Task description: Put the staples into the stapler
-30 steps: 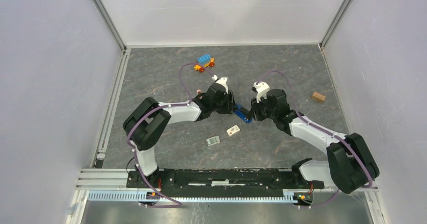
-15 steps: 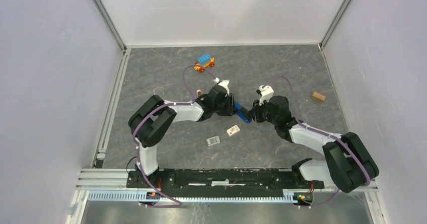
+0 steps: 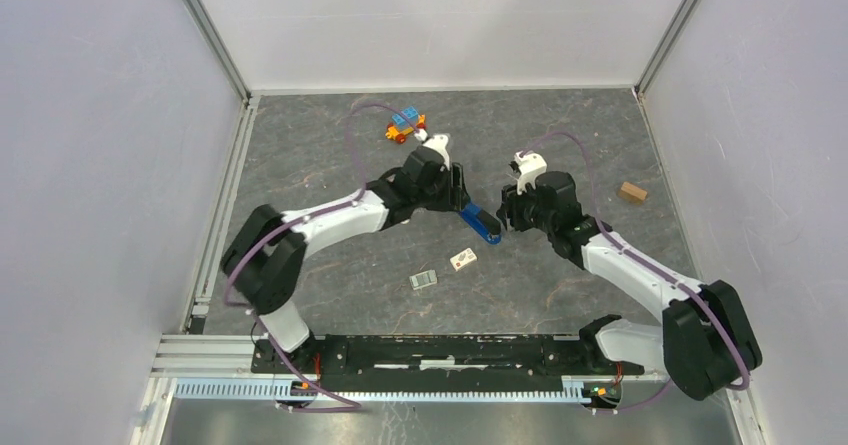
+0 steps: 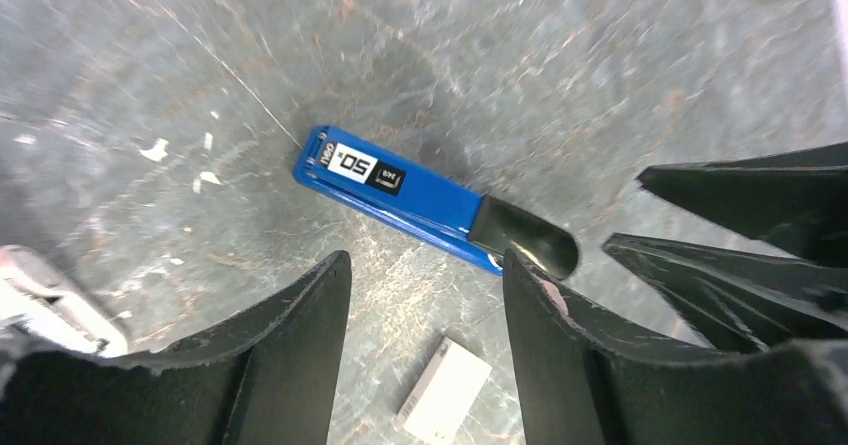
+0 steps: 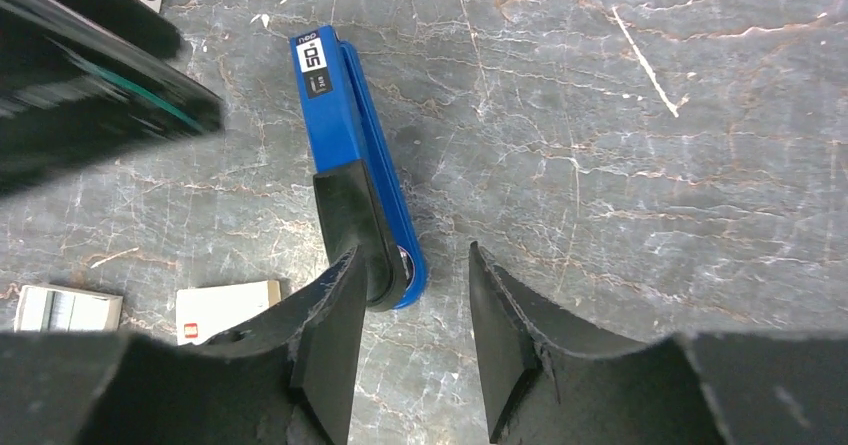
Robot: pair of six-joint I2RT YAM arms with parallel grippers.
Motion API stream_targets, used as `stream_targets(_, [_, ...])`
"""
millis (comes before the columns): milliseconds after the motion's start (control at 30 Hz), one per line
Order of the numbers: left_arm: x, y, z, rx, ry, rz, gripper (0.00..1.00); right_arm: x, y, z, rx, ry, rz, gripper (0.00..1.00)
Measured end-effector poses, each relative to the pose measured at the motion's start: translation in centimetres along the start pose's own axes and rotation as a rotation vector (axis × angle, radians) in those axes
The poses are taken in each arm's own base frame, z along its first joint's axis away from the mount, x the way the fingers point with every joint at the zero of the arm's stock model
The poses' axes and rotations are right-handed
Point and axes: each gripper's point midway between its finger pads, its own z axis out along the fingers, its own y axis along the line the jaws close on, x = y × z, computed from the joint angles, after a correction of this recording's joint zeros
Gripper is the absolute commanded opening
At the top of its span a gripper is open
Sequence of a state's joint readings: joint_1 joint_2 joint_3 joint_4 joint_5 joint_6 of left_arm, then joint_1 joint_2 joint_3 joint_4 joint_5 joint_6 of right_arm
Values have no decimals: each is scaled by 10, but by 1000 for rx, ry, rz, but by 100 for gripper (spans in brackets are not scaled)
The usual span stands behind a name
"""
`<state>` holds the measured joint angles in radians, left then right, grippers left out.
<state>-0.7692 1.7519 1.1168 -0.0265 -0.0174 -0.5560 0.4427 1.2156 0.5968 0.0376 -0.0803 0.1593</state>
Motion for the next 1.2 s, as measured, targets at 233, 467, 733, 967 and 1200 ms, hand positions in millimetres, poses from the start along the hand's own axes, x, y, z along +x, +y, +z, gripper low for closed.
stream_targets(233, [-69,1,-87,-18,-190,-12,89,2,2,-20,4,43,-3,52])
stream_targets(467, [-59,34,-160,-90,-231,-15,100,3,38,-33,-71,40,6,52])
stream_targets(733, [-20,73,-216,-173,-206,24,100,25,105,-36,-176,97,41,46])
stream_targets(967, [14,90,-240,-174,-209,50,100,52,154,-27,-211,171,35,45])
stream_targets(1200, [14,86,-266,-111,-321,51,70,44,204,-15,-245,168,3,40])
